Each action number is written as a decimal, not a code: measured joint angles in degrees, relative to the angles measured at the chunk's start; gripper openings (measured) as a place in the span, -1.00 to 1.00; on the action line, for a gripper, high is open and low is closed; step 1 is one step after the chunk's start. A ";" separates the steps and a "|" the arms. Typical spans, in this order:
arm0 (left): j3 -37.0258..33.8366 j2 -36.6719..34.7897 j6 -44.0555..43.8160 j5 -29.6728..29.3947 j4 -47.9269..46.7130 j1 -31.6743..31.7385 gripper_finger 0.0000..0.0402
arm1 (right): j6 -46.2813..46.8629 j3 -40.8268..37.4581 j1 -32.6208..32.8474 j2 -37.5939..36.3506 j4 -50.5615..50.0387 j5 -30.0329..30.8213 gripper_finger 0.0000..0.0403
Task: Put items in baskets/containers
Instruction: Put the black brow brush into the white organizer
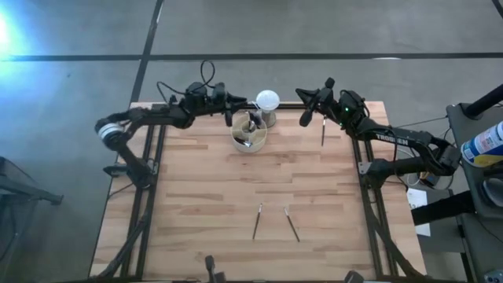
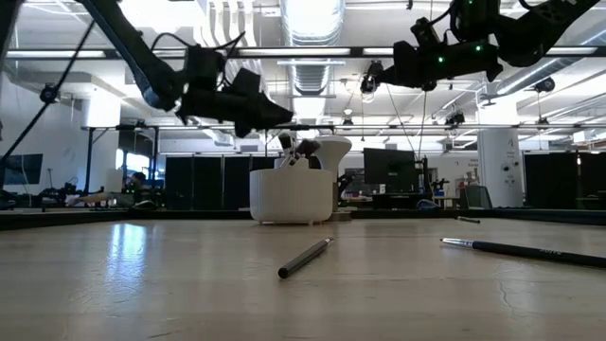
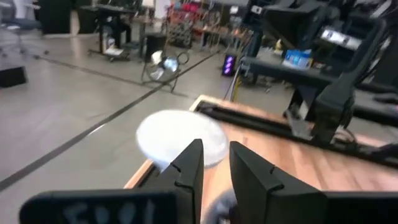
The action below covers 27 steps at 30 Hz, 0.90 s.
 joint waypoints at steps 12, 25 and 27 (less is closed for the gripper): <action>-15.57 -9.44 4.51 -12.40 8.18 -7.00 -0.88 | 5.46 0.00 0.56 0.02 -8.26 -5.53 -0.96; -24.55 -8.81 10.41 -14.56 19.38 -12.01 -0.99 | 5.66 -0.02 4.19 0.02 -28.68 19.18 -0.96; -24.47 -8.81 10.41 -14.92 19.31 -12.01 -0.99 | 9.09 -0.04 2.37 0.02 -33.87 19.98 -0.96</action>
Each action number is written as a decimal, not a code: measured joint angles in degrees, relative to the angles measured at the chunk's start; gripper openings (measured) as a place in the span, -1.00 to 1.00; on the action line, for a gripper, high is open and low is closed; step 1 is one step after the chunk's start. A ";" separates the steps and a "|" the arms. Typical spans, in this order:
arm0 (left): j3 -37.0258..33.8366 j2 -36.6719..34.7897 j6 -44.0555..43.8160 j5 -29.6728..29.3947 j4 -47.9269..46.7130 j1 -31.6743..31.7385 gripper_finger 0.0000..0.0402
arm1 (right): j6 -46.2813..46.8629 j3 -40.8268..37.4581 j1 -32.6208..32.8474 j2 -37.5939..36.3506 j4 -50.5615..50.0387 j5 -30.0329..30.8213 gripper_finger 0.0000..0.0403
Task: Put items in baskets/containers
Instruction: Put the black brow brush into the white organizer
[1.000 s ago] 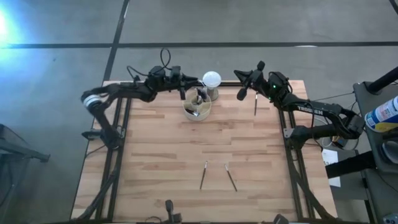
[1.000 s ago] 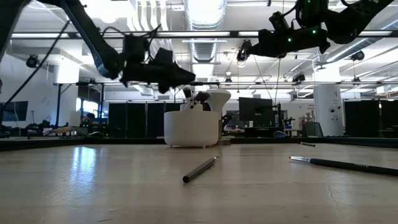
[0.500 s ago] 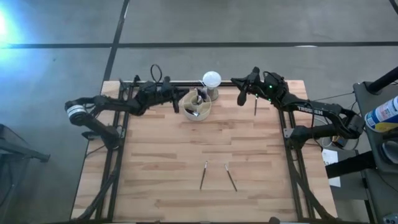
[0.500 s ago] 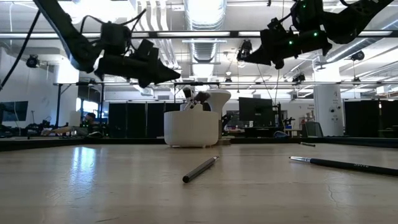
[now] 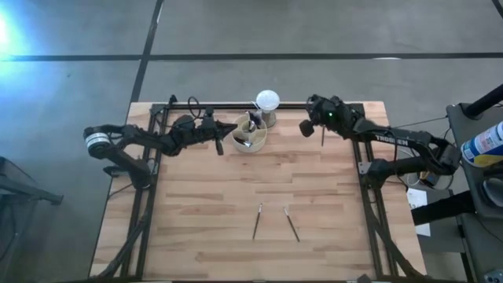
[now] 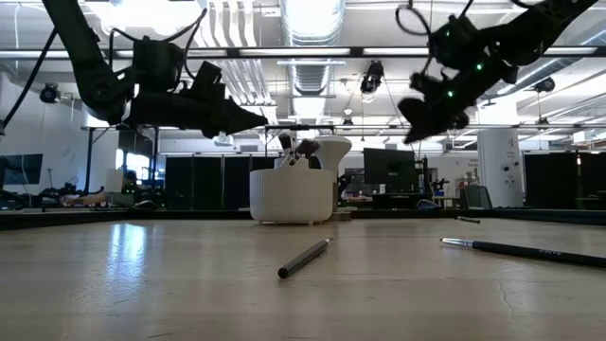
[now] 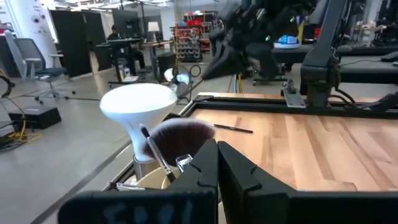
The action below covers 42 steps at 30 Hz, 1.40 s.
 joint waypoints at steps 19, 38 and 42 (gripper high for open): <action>-0.42 0.02 -3.08 -0.38 -5.33 -0.13 -0.99 | 14.04 3.43 -20.35 19.03 -6.99 -10.61 -0.81; -0.42 0.02 -3.43 -0.56 -5.92 -0.17 -0.99 | 16.75 18.25 -20.23 29.79 -29.66 -7.46 -0.58; -0.43 0.02 -3.49 -0.56 -6.22 -0.17 -0.99 | 17.21 18.37 -20.23 29.59 -31.01 -7.27 -0.62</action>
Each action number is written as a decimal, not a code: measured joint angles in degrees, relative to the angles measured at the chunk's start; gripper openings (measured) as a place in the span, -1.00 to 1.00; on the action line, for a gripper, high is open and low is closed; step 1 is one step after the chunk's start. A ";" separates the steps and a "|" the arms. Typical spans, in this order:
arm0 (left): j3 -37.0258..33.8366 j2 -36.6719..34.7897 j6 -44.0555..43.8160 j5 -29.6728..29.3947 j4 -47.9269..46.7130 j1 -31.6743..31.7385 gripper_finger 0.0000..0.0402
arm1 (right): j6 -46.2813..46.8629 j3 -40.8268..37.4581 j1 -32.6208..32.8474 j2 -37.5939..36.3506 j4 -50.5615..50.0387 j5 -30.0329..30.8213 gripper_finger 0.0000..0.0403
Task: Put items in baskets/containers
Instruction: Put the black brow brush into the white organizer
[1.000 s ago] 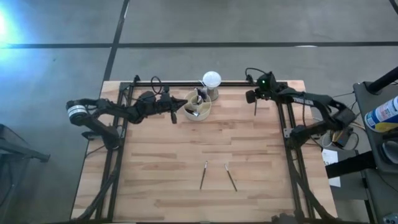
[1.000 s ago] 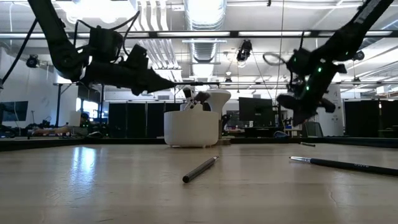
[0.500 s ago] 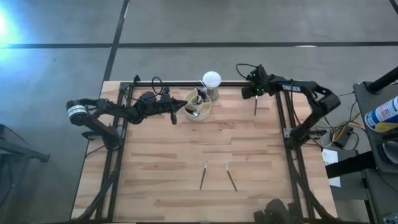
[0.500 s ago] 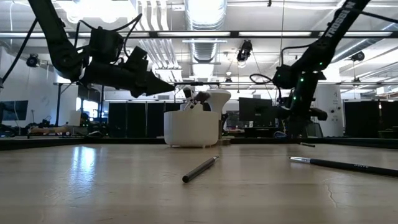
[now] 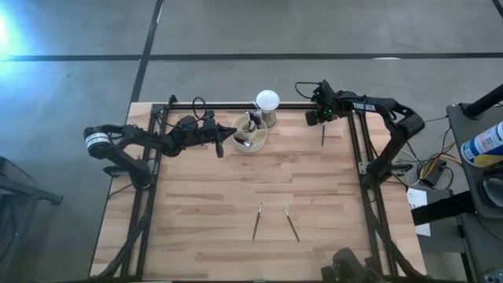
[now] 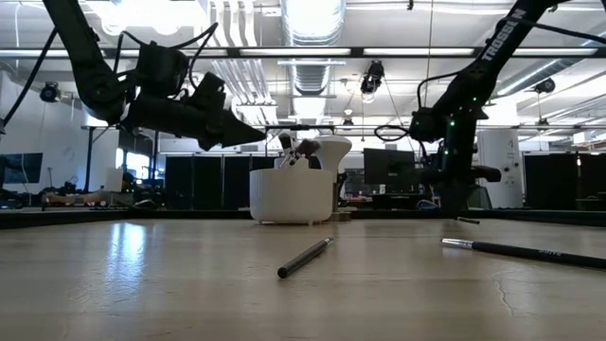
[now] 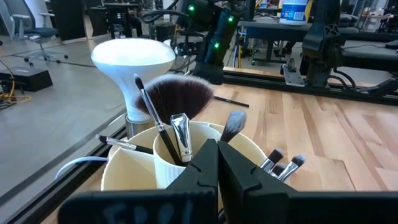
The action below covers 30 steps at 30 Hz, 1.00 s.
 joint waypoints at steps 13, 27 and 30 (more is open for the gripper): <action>-0.03 0.00 -1.76 0.00 -1.30 0.00 -0.99 | 5.24 0.45 0.24 0.49 -1.39 2.57 -0.64; -0.03 0.00 -2.96 0.00 -2.52 -0.95 -0.99 | 8.13 -0.36 0.54 0.51 -2.05 0.80 -0.65; -0.03 0.00 -2.96 0.00 -2.52 -1.05 -0.99 | 8.11 -0.42 0.55 0.51 -1.98 0.82 -0.65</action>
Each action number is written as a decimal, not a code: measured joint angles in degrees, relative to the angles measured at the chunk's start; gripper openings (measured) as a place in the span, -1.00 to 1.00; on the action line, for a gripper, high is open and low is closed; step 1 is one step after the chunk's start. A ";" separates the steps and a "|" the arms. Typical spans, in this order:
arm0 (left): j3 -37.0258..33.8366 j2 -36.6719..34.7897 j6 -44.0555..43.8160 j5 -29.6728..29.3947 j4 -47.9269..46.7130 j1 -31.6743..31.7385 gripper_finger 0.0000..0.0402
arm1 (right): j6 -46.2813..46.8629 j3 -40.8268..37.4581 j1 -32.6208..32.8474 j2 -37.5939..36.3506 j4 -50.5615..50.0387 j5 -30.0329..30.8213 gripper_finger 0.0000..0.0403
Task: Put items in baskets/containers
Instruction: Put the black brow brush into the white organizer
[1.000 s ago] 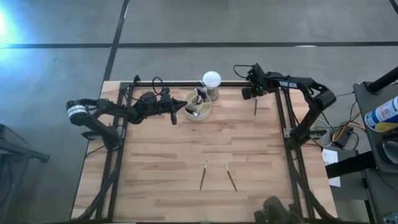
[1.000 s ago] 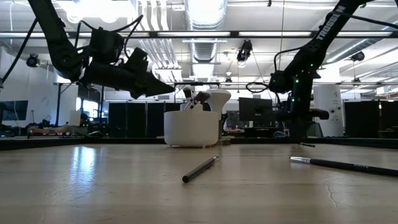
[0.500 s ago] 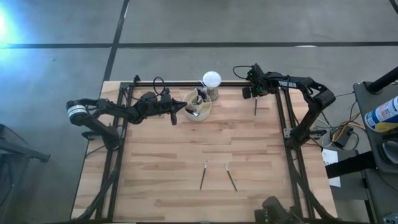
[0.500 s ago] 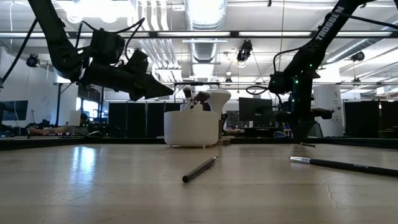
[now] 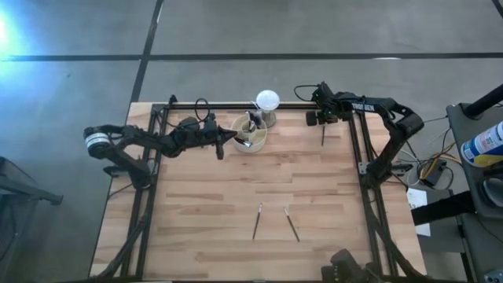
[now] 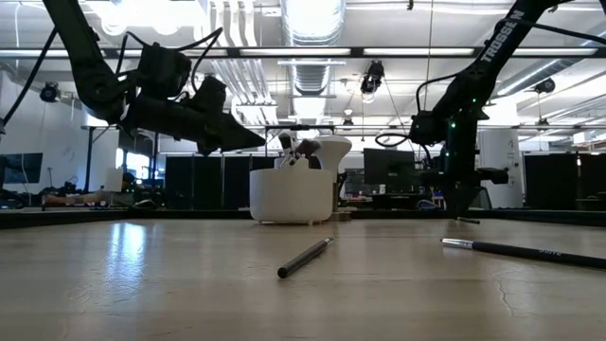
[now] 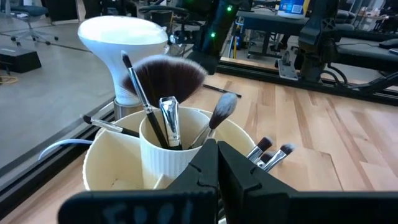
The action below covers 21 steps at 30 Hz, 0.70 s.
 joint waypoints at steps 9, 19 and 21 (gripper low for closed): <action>0.00 0.00 0.02 0.00 0.01 0.02 -0.99 | -0.81 -0.70 0.05 0.00 3.60 -3.82 -0.65; 0.00 0.00 -0.70 0.00 0.00 -0.07 -0.99 | -6.25 -0.83 1.50 0.02 4.60 -6.01 -0.65; 0.00 -0.02 -0.75 0.00 0.01 -0.07 -0.99 | -7.23 -0.89 1.87 0.13 5.30 -6.01 -0.65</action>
